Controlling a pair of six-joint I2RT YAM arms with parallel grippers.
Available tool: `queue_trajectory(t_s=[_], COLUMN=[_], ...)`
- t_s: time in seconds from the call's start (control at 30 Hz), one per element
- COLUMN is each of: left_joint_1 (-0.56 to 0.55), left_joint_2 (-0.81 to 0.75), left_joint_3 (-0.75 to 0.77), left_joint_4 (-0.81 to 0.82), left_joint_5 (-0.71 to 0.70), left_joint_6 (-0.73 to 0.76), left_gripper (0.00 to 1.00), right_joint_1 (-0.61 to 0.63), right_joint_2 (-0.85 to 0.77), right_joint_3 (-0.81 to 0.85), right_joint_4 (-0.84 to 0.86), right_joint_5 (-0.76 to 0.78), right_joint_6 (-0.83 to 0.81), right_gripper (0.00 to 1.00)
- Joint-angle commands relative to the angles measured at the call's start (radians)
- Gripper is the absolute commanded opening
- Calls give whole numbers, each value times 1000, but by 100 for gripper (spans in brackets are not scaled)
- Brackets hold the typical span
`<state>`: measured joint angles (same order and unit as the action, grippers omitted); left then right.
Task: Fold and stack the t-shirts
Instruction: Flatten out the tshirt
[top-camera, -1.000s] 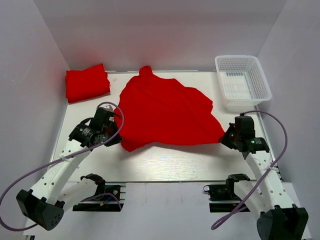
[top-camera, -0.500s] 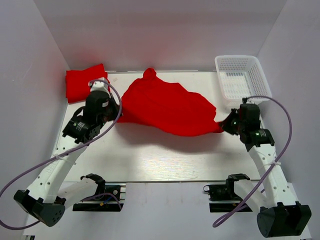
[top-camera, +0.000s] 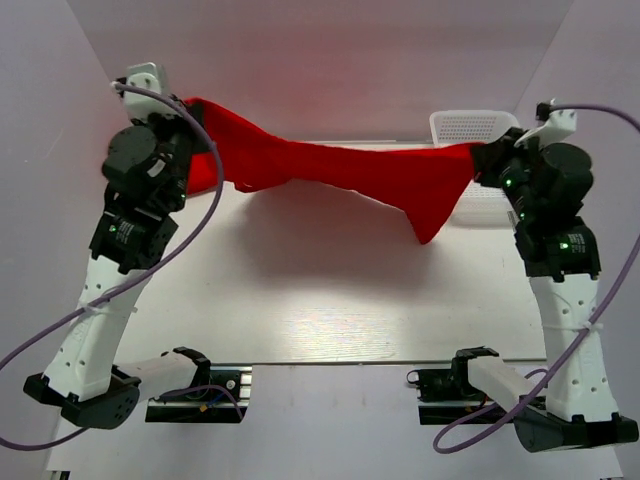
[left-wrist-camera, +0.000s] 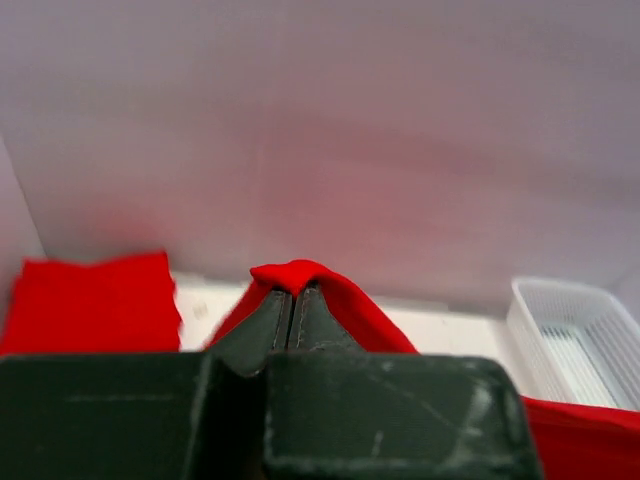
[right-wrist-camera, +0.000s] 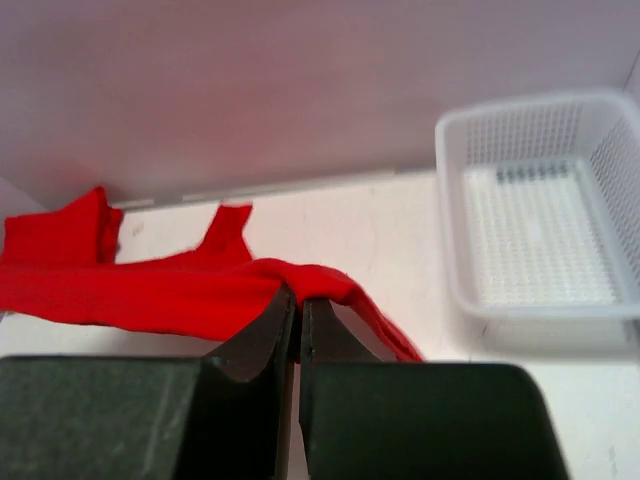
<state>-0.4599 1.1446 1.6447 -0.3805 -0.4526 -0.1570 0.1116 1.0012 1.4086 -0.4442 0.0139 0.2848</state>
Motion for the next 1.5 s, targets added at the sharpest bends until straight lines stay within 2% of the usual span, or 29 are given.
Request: queue_trajectory(t_s=[0.0, 0.27, 0.53, 0.7, 0.8, 0.9, 1.0, 1.03, 1.13, 1.3, 1.37, 1.47], left_joint_1=[6, 6, 6, 15, 15, 15, 6, 6, 15, 26, 52, 85], left_joint_2=[-39, -59, 3, 15, 15, 15, 15, 15, 24, 124, 266, 441], left_joint_3=[111, 328, 627, 670, 641, 564, 428, 343, 156, -217, -253, -266], left_joint_4=[110, 179, 153, 190, 200, 221, 268, 297, 359, 567, 568, 589], left_joint_5=[-44, 24, 155, 253, 305, 255, 172, 145, 60, -145, -170, -184], left_joint_6=[158, 304, 407, 416, 404, 419, 465, 482, 491, 481, 433, 341], left_gripper=[0, 0, 0, 0, 0, 0, 0, 0, 0, 0, 0, 0], right_joint_1=[-1, -3, -4, -4, -4, -3, -1, -3, -3, -6, -6, -4], right_joint_2=[-13, -105, -236, -269, -273, -269, -259, -248, -214, -38, 71, 295], right_joint_3=[118, 332, 421, 443, 403, 327, 208, 120, -9, -282, -301, -278], right_joint_4=[-8, -20, -74, -86, -87, -59, -12, 1, 59, 191, 236, 252], right_joint_5=[9, 61, 37, 27, 24, 21, 40, 64, 87, -3, -29, 12], right_joint_6=[-93, -139, -174, -179, -165, -144, -113, -86, -49, -21, -22, -38], right_gripper=[0, 0, 0, 0, 0, 0, 0, 0, 0, 0, 0, 0])
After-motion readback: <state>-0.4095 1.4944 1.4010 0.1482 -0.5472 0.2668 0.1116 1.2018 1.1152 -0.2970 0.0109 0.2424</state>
